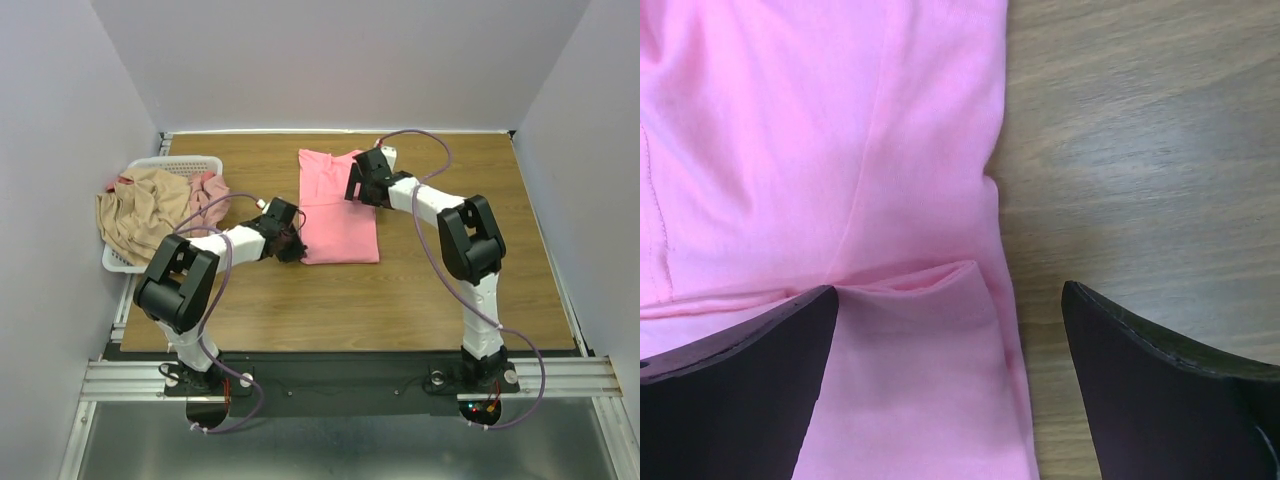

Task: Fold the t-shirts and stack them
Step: Fold the tshirt

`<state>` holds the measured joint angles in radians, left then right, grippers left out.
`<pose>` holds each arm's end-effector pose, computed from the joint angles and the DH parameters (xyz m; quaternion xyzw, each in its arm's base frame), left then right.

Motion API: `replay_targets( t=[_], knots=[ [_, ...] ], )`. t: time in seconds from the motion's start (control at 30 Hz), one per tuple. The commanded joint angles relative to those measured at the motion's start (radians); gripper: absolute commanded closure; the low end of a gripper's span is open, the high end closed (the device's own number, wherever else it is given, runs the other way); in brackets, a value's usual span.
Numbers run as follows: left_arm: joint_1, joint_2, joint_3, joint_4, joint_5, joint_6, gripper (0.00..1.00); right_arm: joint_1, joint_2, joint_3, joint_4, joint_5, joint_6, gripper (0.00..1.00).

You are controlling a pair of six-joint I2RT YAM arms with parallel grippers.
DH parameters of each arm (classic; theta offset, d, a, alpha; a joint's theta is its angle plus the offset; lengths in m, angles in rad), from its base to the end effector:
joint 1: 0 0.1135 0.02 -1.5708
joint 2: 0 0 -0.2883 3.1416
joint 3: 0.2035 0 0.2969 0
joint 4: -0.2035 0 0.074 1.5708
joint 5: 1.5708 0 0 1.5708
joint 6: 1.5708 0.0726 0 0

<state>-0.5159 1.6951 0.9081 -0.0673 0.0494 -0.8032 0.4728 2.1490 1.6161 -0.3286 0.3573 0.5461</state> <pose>0.3459 -0.2003 0.1255 -0.1254 0.9278 -0.2331 0.2628 0.5021 0.2283 0.1511 0.0955 0.9200 0.0212 0.3796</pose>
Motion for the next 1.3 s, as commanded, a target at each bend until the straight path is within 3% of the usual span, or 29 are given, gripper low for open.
replay_targets(
  t=[0.0, 0.13, 0.33, 0.5, 0.7, 1.07, 1.2, 1.27],
  knots=[
    [-0.001, -0.005, -0.054, -0.060, -0.033, 0.010, 0.84, 0.004, -0.050, 0.036, 0.023, 0.060, 0.000, 0.00],
    [-0.001, -0.021, -0.066, -0.048, -0.022, 0.006, 0.90, 0.004, -0.199, -0.138, 0.023, -0.010, 0.018, 0.00],
    [-0.004, -0.063, -0.112, -0.029, -0.013, -0.004, 0.87, 0.004, -0.440, -0.500, 0.025, -0.263, 0.054, 0.00],
    [-0.004, -0.106, -0.152, -0.028, -0.017, -0.005, 0.84, 0.007, -0.546, -0.639, 0.057, -0.426, 0.098, 0.02],
    [-0.010, -0.127, -0.204, 0.010, 0.012, -0.016, 0.81, 0.009, -0.601, -0.757, 0.109, -0.515, 0.126, 0.08],
    [-0.019, -0.158, -0.230, -0.005, 0.007, -0.011, 0.70, 0.017, -0.589, -0.829, 0.174, -0.569, 0.161, 0.34],
    [-0.019, -0.166, -0.235, -0.009, 0.006, -0.011, 0.70, 0.017, -0.542, -0.822, 0.200, -0.532, 0.170, 0.58],
    [-0.019, -0.166, -0.241, -0.011, 0.009, -0.014, 0.70, 0.017, -0.529, -0.825, 0.206, -0.524, 0.181, 0.63]
  ],
)
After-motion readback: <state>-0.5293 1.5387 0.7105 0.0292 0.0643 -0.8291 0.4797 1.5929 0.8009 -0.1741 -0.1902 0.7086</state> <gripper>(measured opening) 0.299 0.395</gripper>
